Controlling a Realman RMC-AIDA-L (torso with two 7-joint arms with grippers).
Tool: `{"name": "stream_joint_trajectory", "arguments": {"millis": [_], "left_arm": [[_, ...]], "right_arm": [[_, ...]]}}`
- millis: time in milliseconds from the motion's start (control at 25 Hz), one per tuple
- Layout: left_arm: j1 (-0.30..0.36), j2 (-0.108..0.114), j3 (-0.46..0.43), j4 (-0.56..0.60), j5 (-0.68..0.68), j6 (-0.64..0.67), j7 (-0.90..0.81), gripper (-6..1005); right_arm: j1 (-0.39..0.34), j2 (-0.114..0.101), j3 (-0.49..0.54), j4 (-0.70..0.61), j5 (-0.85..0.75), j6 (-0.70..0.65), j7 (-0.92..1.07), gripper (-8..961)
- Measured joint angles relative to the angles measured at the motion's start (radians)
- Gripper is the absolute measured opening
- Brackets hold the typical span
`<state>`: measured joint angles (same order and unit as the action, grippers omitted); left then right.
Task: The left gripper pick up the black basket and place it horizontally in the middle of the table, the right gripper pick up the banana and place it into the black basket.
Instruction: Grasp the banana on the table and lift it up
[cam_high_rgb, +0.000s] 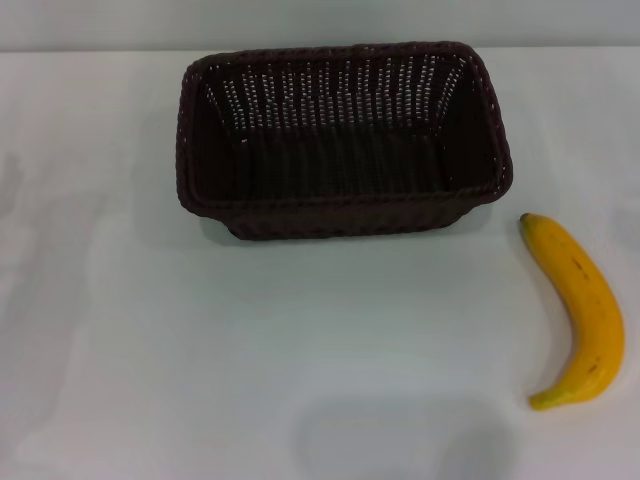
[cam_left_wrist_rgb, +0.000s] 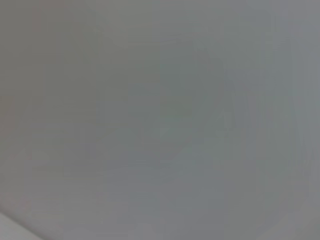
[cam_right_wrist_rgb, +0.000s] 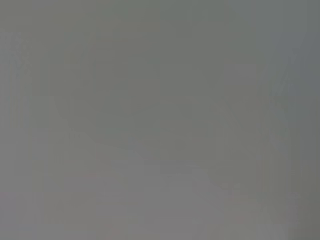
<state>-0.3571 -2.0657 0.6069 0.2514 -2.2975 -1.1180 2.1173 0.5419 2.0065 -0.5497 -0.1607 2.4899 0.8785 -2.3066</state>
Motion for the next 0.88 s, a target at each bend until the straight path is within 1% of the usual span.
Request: {"name": "stream_joint_trajectory", "arguments": {"millis": [40,120,160,240,280,320,360,440,480,560,600,640,680,760,840,880], "left_arm": [[0.0,-0.001,0.001,0.0,0.0,0.002,0.026,782],[0.003,-0.006,0.003,-0.005,0.001,0.005,0.089,782],[0.005,-0.009,0.003,-0.01,0.001,0.006,0.12,783],[0.008,-0.01,0.003,-0.024,-0.002,0.012,0.149,783],[0.009,-0.01,-0.001,-0.03,-0.004,0.019,0.156,783],[0.008,-0.01,-0.007,-0.034,-0.009,0.032,0.161,784],[0.005,-0.01,-0.015,-0.038,-0.018,0.058,0.169,784],[-0.001,-0.011,-0.024,-0.049,-0.03,0.096,0.179,785],[-0.006,-0.011,-0.025,-0.056,-0.033,0.107,0.184,785],[-0.016,-0.01,-0.023,-0.069,-0.034,0.122,0.191,787],[-0.022,-0.01,-0.023,-0.072,-0.034,0.131,0.192,788],[-0.027,-0.01,-0.022,-0.074,-0.034,0.137,0.194,789],[-0.03,-0.011,-0.021,-0.076,-0.034,0.142,0.2,789],[-0.033,-0.012,-0.023,-0.079,-0.04,0.143,0.22,791],[-0.036,-0.013,-0.026,-0.089,-0.055,0.144,0.254,793],[-0.038,-0.014,-0.026,-0.095,-0.06,0.143,0.272,794]], "right_arm": [[-0.012,-0.001,-0.033,-0.022,-0.001,-0.007,0.024,878],[-0.048,-0.008,-0.144,-0.099,-0.014,-0.036,0.089,878],[-0.066,-0.017,-0.199,-0.14,-0.027,-0.053,0.137,878],[-0.102,-0.047,-0.322,-0.236,-0.095,-0.088,0.278,878],[-0.112,-0.063,-0.361,-0.272,-0.134,-0.096,0.342,878],[-0.126,-0.089,-0.415,-0.333,-0.217,-0.102,0.448,878],[-0.133,-0.109,-0.447,-0.377,-0.29,-0.099,0.528,878],[-0.139,-0.14,-0.476,-0.448,-0.433,-0.077,0.662,878],[-0.141,-0.152,-0.485,-0.489,-0.515,-0.054,0.738,878],[-0.151,-0.167,-0.487,-0.574,-0.678,0.003,0.879,878],[-0.165,-0.172,-0.483,-0.676,-0.843,0.051,1.016,878],[-0.165,-0.172,-0.483,-0.676,-0.843,0.051,1.016,878],[-0.172,-0.171,-0.481,-0.747,-0.949,0.072,1.101,877],[-0.185,-0.157,-0.475,-0.878,-1.146,0.107,1.239,877],[-0.192,-0.129,-0.46,-1.016,-1.327,0.176,1.364,876],[-0.194,-0.107,-0.447,-1.088,-1.401,0.221,1.408,875]]}}
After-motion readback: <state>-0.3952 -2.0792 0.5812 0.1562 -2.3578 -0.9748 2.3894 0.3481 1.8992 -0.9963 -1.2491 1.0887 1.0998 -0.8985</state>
